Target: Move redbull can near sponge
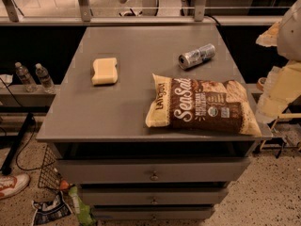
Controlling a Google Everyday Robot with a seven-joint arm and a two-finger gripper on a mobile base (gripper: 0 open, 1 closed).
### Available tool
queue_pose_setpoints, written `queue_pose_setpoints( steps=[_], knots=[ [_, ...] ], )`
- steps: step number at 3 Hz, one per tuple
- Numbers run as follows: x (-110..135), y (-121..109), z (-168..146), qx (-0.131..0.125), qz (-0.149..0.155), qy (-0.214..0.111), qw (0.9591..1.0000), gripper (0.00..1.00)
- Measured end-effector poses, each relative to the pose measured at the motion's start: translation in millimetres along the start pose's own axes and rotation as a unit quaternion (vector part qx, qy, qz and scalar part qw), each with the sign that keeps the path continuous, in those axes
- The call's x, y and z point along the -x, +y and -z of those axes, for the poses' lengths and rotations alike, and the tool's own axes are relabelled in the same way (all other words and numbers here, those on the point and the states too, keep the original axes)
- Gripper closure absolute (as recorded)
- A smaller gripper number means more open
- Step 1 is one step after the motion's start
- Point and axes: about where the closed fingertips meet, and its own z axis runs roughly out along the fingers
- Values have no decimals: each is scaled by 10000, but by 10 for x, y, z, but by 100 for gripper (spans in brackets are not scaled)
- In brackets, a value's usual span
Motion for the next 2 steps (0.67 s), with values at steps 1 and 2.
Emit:
queue_pose_setpoints(
  steps=[1,2],
  knots=[
    [0,0,1,-1,0,0,10000,0],
    [-56,-568,-176,-324,478,-41,9983,0]
  ],
)
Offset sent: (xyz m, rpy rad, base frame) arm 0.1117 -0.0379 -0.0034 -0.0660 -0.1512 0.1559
